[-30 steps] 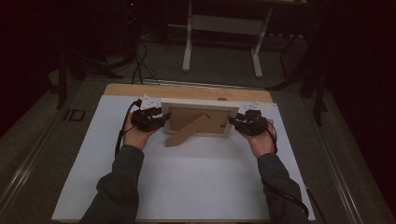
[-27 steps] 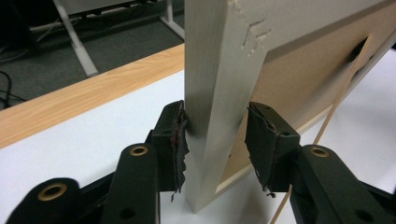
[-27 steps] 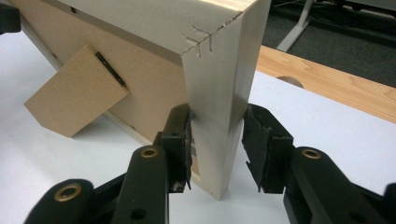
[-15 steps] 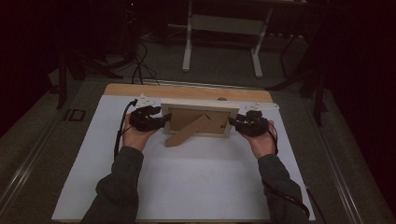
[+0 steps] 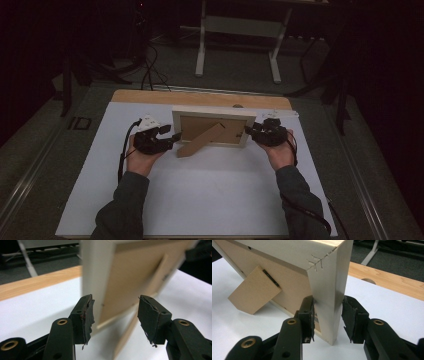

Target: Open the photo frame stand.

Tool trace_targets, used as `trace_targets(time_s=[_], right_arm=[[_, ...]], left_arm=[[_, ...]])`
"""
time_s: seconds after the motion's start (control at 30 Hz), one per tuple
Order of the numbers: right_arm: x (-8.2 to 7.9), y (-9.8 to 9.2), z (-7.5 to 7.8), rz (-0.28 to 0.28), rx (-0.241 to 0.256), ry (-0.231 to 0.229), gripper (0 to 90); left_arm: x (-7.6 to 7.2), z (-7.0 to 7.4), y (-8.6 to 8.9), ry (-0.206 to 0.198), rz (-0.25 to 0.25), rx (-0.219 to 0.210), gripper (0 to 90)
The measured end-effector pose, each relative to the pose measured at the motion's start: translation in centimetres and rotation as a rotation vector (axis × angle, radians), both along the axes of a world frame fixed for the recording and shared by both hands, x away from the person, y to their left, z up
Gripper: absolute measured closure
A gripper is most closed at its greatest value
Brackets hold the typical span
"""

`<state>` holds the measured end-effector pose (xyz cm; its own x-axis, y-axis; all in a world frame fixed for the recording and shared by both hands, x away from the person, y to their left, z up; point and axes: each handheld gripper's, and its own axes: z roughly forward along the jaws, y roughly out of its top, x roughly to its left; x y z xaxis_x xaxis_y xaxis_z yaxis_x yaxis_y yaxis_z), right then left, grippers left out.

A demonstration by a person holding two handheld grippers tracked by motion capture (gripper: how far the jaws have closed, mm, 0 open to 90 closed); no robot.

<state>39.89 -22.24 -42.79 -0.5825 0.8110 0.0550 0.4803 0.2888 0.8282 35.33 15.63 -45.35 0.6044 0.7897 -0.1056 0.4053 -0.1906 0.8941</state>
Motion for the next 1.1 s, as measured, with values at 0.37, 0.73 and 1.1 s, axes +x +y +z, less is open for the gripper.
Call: trace_targets(time_s=[0.37, 0.73, 1.1], right_arm=[[-0.1, 0.0, 0.0, 0.001, 0.002, 0.001, 62.5], [-0.2, -0.1, -0.1, 0.000, 0.003, 0.004, 62.5], [-0.4, 0.0, -0.1, -0.004, 0.005, 0.007, 62.5]], left_arm=[[-0.2, -3.0, -2.9, 0.073, -0.092, 0.142, 49.9], [0.6, -4.5, -4.1, 0.123, -0.119, 0.222, 60.4], [-0.1, -4.2, -4.5, 0.127, -0.175, 0.274, 77.5]])
